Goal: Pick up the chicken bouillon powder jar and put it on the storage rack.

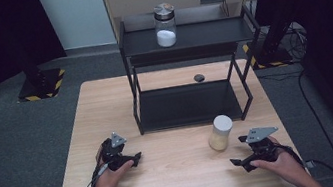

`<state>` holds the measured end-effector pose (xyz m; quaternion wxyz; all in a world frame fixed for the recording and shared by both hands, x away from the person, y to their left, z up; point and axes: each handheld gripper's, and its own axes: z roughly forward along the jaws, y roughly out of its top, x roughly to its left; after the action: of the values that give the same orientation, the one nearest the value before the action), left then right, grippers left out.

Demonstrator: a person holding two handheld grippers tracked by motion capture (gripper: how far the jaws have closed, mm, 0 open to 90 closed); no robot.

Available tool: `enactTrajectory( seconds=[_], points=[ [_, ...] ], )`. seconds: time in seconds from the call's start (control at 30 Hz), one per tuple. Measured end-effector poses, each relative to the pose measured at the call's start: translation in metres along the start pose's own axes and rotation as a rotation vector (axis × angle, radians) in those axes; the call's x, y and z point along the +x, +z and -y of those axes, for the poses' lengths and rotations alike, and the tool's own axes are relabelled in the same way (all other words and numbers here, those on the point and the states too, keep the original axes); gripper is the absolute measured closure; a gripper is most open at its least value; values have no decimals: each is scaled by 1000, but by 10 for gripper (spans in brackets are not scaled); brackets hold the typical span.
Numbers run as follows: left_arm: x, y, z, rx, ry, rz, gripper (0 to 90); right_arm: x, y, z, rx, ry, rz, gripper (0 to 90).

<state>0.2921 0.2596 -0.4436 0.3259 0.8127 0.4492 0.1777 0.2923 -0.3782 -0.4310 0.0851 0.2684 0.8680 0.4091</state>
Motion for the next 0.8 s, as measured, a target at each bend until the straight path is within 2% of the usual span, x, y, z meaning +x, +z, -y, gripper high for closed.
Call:
enactTrajectory(
  seconds=[0.43,0.8],
  points=[
    [0,0,0,0,0,-1,0,-6,-5,-9,-39,8,-25,73],
    [0,0,0,0,-1,-1,0,-9,-9,-16,-64,4,-29,70]
  ],
)
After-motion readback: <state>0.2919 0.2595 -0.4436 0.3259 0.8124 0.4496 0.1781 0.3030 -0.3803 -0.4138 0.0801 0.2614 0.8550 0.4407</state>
